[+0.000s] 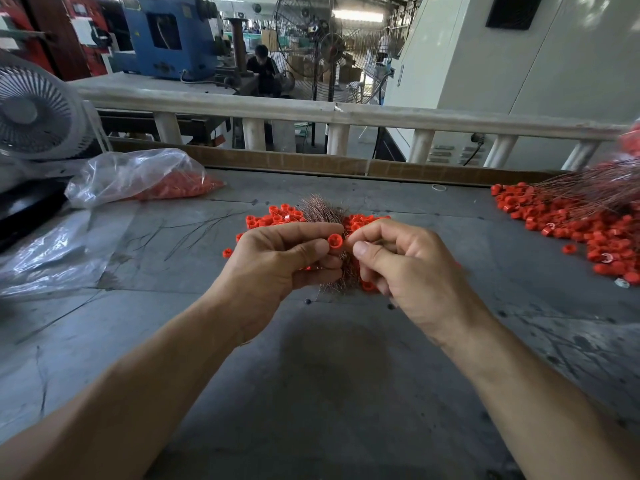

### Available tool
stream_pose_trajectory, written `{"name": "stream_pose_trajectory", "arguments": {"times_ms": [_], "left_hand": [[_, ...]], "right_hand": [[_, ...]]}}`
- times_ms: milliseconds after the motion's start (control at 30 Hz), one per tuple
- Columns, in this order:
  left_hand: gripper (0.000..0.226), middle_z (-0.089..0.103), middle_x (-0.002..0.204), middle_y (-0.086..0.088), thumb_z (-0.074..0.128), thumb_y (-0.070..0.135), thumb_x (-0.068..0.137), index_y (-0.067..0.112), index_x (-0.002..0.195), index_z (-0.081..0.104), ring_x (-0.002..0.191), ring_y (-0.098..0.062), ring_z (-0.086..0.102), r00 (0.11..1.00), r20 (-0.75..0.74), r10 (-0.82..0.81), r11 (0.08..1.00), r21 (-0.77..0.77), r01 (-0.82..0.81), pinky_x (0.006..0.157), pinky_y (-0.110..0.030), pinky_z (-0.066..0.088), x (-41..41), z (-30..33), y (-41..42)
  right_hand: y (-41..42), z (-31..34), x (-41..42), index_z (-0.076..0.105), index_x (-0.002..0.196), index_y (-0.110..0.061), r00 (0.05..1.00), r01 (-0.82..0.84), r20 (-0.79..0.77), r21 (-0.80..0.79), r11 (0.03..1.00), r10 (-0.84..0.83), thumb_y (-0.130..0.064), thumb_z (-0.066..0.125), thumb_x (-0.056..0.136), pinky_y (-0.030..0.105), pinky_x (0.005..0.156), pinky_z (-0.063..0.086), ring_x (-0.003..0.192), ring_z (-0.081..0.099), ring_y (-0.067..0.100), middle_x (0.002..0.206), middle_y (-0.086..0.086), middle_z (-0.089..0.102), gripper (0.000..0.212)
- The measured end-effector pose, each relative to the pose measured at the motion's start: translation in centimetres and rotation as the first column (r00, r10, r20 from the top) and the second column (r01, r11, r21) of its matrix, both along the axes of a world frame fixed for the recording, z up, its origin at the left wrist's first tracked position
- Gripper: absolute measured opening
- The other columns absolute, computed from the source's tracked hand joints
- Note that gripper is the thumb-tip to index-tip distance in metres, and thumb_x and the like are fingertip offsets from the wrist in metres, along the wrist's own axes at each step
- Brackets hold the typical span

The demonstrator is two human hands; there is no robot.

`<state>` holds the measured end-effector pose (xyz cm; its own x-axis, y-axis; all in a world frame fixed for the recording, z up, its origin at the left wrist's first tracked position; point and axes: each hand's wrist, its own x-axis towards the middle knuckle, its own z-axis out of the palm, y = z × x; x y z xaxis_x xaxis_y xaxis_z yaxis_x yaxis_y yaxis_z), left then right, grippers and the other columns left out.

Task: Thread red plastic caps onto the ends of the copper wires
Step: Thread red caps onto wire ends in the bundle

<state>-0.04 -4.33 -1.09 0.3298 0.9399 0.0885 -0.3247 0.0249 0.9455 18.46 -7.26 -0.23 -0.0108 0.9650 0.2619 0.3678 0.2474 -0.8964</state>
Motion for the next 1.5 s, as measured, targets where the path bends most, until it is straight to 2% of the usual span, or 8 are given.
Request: {"name": "stream_pose_trajectory", "arguments": {"times_ms": [267, 600, 700, 767, 900, 1267, 1400, 1500], "left_hand": [[0.023, 0.074, 0.096, -0.017, 0.068, 0.010, 0.080, 0.006, 0.100, 0.077, 0.079, -0.020, 0.072, 0.999, 0.041, -0.001, 1.000, 0.001, 0.001, 0.070, -0.029, 0.061, 0.0, 0.0, 0.2], [0.028, 0.072, 0.108, -0.027, 0.065, 0.009, 0.085, -0.001, 0.110, 0.067, 0.087, -0.025, 0.076, 0.993, 0.107, -0.051, 0.997, -0.056, 0.057, 0.074, -0.029, 0.062, -0.1, 0.4, -0.1], [0.027, 0.073, 0.106, -0.027, 0.063, 0.007, 0.087, -0.003, 0.112, 0.066, 0.091, -0.028, 0.076, 0.991, 0.125, -0.039, 0.996, -0.071, 0.049, 0.077, -0.030, 0.062, -0.2, 0.5, -0.1], [0.025, 0.073, 0.105, -0.025, 0.063, 0.006, 0.089, -0.003, 0.112, 0.066, 0.095, -0.030, 0.075, 0.993, 0.117, -0.022, 0.996, -0.080, 0.031, 0.079, -0.031, 0.062, -0.3, 0.4, 0.0], [0.024, 0.074, 0.104, -0.025, 0.066, 0.007, 0.086, -0.002, 0.108, 0.067, 0.097, -0.032, 0.075, 0.996, 0.091, 0.002, 0.996, -0.089, 0.006, 0.078, -0.031, 0.062, -0.2, 0.3, 0.0], [0.029, 0.074, 0.101, -0.025, 0.069, 0.009, 0.081, -0.002, 0.107, 0.067, 0.092, -0.031, 0.076, 0.997, 0.073, 0.022, 0.995, -0.095, -0.015, 0.075, -0.031, 0.063, 0.0, 0.0, 0.0], [0.028, 0.074, 0.102, -0.025, 0.071, 0.010, 0.079, 0.000, 0.105, 0.068, 0.093, -0.031, 0.075, 0.997, 0.073, 0.010, 0.996, -0.087, -0.004, 0.073, -0.029, 0.062, 0.0, -0.1, -0.1], [0.027, 0.074, 0.102, -0.025, 0.072, 0.011, 0.078, 0.001, 0.103, 0.069, 0.092, -0.030, 0.076, 0.997, 0.077, 0.004, 0.997, -0.080, 0.002, 0.073, -0.029, 0.062, 0.0, -0.1, -0.1]], "right_hand": [[-0.2, 0.3, -0.1, 0.070, 0.102, -0.019, 0.993, -0.036, -0.116, -0.086, 0.996, 0.026, -0.007, 0.053, 0.102, 0.026, 0.042, 0.040, 0.058, 0.057, 0.013, 0.071, 0.000, 0.070, 0.021], [-0.2, -0.1, 0.0, 0.068, 0.107, -0.022, 0.991, -0.125, -0.067, -0.144, 0.982, 0.116, -0.014, 0.060, 0.102, 0.031, 0.045, 0.047, 0.068, 0.073, 0.022, 0.086, 0.000, 0.078, 0.012], [0.1, 0.3, 0.8, 0.072, 0.098, -0.024, 0.999, -0.032, 0.001, -0.109, 0.994, 0.032, -0.021, 0.062, 0.100, 0.027, 0.044, 0.047, 0.069, 0.074, 0.016, 0.086, -0.004, 0.078, 0.010], [0.8, 0.4, 2.1, 0.073, 0.086, -0.025, 0.983, 0.163, 0.081, -0.003, 0.987, -0.163, -0.024, 0.065, 0.096, 0.018, 0.044, 0.044, 0.059, 0.069, 0.007, 0.077, -0.009, 0.077, 0.013], [1.7, 0.2, 6.0, 0.072, 0.071, -0.032, 0.827, 0.462, 0.331, 0.058, 0.885, -0.454, -0.026, 0.070, 0.088, 0.027, 0.058, 0.052, 0.058, 0.067, 0.011, 0.066, -0.010, 0.073, 0.019], [2.0, -0.9, 6.4, 0.073, 0.067, -0.028, 0.739, 0.485, 0.588, -0.125, 0.866, -0.328, -0.036, 0.087, 0.075, 0.027, 0.059, 0.047, 0.067, 0.065, 0.011, 0.068, -0.009, 0.070, 0.019], [1.9, -1.1, 6.2, 0.073, 0.066, -0.024, 0.774, 0.442, 0.554, -0.123, 0.889, -0.308, -0.024, 0.087, 0.077, 0.026, 0.053, 0.043, 0.059, 0.063, 0.010, 0.064, -0.007, 0.069, 0.018], [1.8, -0.6, 5.6, 0.073, 0.073, -0.017, 0.930, 0.304, 0.255, -0.120, 0.945, -0.267, -0.014, 0.082, 0.083, 0.022, 0.041, 0.042, 0.044, 0.055, 0.005, 0.058, -0.003, 0.068, 0.014]]}}
